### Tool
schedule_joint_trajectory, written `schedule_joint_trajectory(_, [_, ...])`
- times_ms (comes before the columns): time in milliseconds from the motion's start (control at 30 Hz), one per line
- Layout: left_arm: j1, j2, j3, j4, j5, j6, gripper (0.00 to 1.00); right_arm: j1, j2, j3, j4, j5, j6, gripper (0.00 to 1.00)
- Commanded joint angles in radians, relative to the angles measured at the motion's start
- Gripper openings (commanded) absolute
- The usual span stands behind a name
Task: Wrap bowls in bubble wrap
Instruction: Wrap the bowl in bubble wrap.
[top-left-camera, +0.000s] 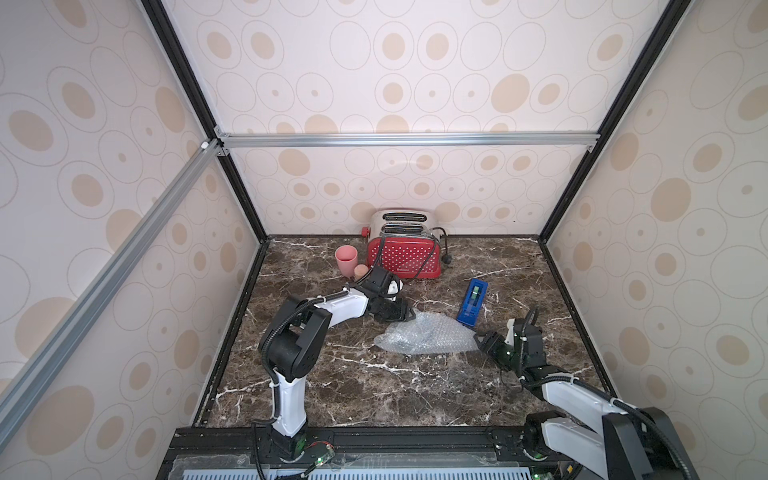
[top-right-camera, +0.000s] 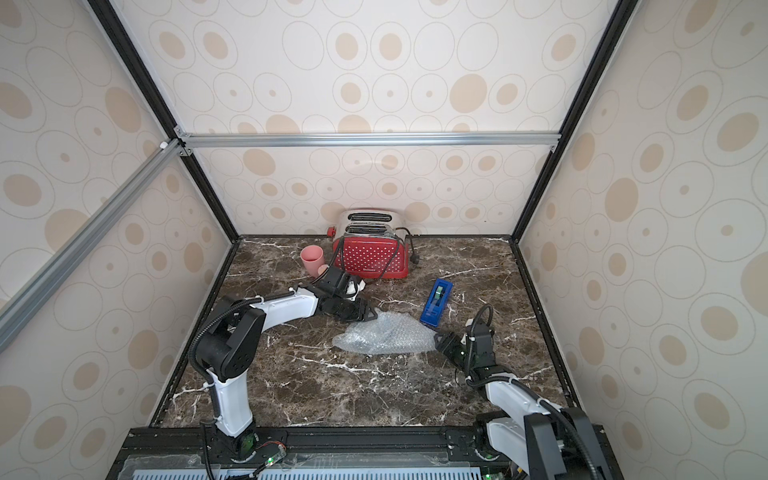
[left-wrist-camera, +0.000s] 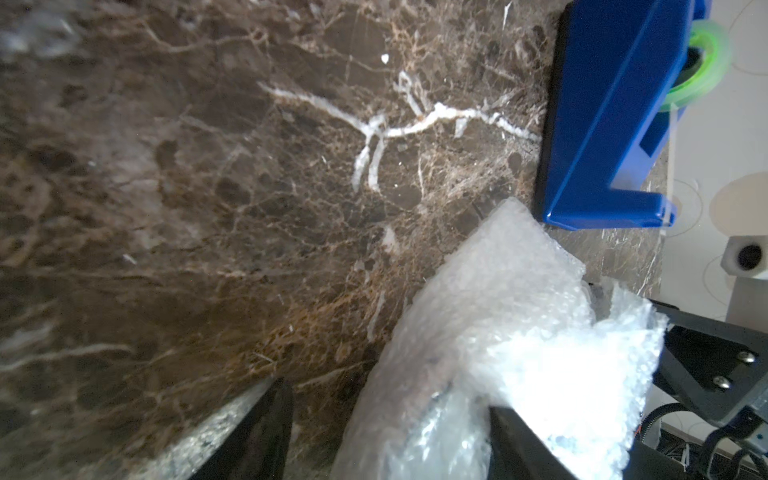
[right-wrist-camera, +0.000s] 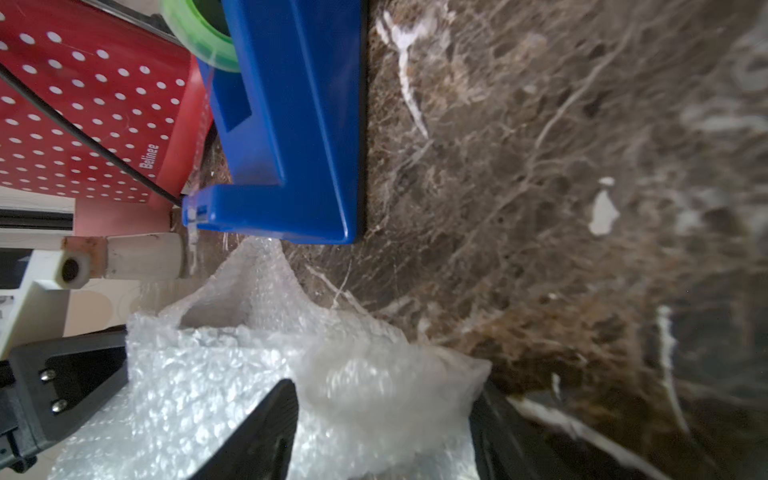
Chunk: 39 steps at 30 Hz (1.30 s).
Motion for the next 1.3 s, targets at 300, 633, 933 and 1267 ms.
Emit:
schedule_joint_trajectory(300, [0.005, -0.010, -0.007, -0.016, 0.003, 0.022, 0.66, -0.003, 0.001, 0.037, 0.004, -0.066, 0.029, 0.13])
schedule_joint_trajectory(633, [0.006, -0.006, -0.001, -0.016, 0.003, 0.021, 0.66, 0.069, -0.091, 0.244, -0.122, -0.168, 0.005, 0.00])
schedule_joint_trajectory(933, [0.005, 0.000, 0.004, -0.013, 0.003, 0.017, 0.65, 0.332, 0.038, 0.461, -0.198, -0.035, -0.125, 0.00])
schedule_joint_trajectory(1267, [0.005, 0.010, 0.005, -0.004, 0.006, 0.010, 0.65, 0.537, 0.237, 0.587, -0.109, -0.020, -0.201, 0.00])
